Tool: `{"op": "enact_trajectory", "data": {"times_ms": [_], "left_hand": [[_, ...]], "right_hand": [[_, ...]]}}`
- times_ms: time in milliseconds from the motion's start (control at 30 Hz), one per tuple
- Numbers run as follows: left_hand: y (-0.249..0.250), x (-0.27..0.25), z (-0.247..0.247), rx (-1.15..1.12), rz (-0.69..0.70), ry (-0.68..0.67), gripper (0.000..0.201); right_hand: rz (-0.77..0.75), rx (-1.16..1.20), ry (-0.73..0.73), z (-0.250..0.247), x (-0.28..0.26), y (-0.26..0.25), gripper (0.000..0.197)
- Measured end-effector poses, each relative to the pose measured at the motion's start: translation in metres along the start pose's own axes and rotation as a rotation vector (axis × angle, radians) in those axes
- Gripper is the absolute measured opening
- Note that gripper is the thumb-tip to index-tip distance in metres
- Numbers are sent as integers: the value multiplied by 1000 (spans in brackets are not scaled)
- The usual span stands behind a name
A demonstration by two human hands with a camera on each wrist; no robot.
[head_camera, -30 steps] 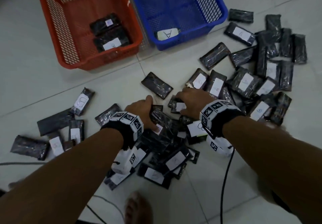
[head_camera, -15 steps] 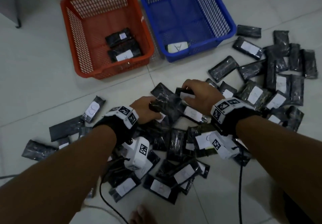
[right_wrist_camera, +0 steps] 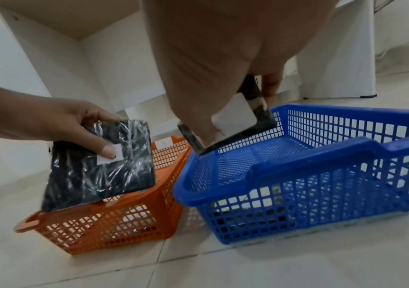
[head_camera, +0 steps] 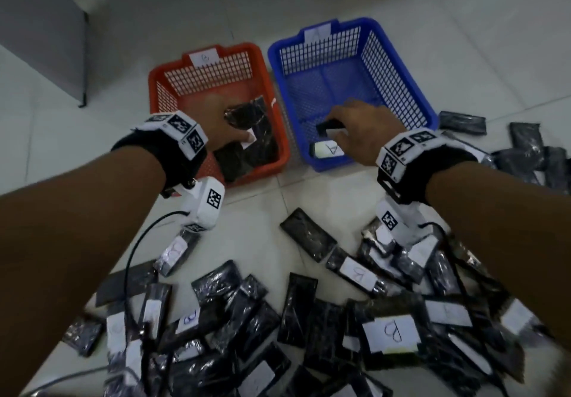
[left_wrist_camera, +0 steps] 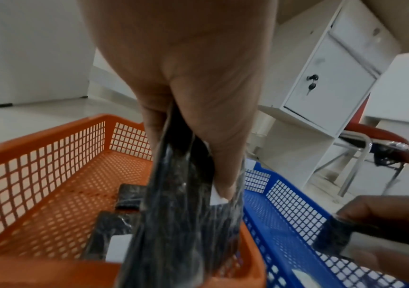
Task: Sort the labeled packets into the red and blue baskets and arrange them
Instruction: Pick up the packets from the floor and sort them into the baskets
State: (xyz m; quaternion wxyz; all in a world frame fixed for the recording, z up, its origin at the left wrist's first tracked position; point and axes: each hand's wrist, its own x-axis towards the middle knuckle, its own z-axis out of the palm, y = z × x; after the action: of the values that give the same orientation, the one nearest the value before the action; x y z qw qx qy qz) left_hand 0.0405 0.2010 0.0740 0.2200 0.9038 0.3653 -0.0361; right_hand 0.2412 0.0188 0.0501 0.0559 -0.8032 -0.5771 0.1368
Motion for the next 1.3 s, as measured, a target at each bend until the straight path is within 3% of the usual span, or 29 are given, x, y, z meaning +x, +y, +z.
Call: {"op": "enact_trajectory", "data": {"times_ms": [100,333,500,633,733,800,833,933,967,1067,1167,1300], "left_hand": [[-8,21,6,58,21,-31,75],[-12,45,10,88,-27,-55,47],[-17,38,37,245,-59,-42,64],[0,10,59,259,95,245,40],[23,-17,85,176,361,296,29],[47,-38,104,139,522,179,20],[55,-48,115,135,561,57,19],[66,-67,144,227,502,-401,41],[65,-69,152,264,474,-486,49],[60,-73,169,318,462,-484,60],[59,-76,181,371,477,-356,53],[62,-80,194,353,436,-291,55]], "right_hand": [[6,6,-86,10,17,9,22],[42,53,-209,36,25,25,35],[56,-26,-182,44,21,30,48],[-7,-33,-8,41,-1,28,47],[-81,58,102,37,-31,23,33],[-153,82,152,37,-56,26,26],[-145,93,119,37,-67,29,24],[21,61,-197,45,-92,42,31],[59,37,-306,48,-98,46,36],[54,-9,-472,64,-111,53,53],[56,14,-508,78,-118,54,57],[12,-68,-517,81,-111,55,54]]}}
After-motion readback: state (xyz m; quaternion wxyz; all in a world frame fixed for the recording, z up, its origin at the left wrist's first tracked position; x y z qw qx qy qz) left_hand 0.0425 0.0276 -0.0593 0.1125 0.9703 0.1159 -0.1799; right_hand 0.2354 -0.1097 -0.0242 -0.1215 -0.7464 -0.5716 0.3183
